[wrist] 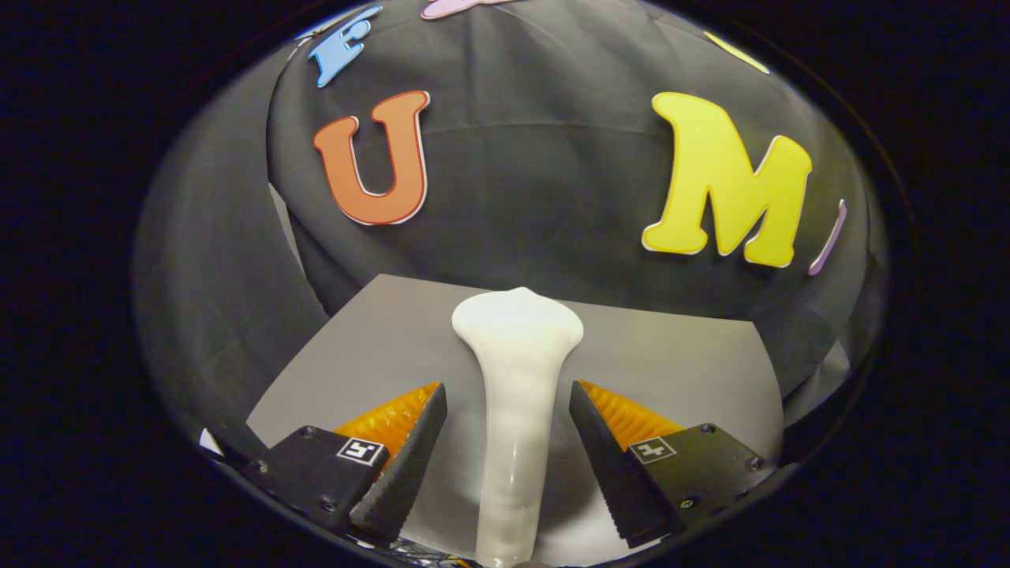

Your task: Iron the clothes twice with a garment steamer, once on the left side and once on the right side.

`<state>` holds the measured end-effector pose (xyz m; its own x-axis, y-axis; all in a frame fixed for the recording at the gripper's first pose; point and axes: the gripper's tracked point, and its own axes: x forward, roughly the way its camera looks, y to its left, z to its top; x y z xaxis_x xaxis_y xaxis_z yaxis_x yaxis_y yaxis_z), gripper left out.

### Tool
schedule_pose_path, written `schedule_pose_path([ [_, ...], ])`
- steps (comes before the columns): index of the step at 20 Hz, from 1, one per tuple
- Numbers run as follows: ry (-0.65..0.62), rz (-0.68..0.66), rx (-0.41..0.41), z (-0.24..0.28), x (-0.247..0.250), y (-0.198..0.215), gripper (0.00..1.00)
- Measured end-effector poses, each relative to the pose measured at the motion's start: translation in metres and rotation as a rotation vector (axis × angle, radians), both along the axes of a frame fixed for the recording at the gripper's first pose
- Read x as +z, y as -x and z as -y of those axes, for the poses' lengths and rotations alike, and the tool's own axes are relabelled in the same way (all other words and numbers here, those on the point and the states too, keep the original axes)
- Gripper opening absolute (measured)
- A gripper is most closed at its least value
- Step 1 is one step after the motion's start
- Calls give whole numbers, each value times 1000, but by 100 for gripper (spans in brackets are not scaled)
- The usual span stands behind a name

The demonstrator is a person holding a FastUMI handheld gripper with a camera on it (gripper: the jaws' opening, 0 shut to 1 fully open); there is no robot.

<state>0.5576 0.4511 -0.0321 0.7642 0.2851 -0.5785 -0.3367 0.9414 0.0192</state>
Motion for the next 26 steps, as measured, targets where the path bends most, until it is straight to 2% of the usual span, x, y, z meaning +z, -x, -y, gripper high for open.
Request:
schedule_pose_path([
  [2,23,-35,-7,-6,-9,-5,95],
  [6,29,-113,-18,-8,-18,-1,83],
  [7,39,-121,-33,-7,-15,-2,77],
  [9,36,-126,-53,3,-18,-7,56],
  [13,-52,-154,-28,2,-14,-2,45],
  [15,-92,-111,-22,8,2,-2,43],
  [19,-149,12,3,20,43,23,42],
  [23,-244,36,20,36,60,75,42],
  [26,-290,102,47,52,68,109,42],
])
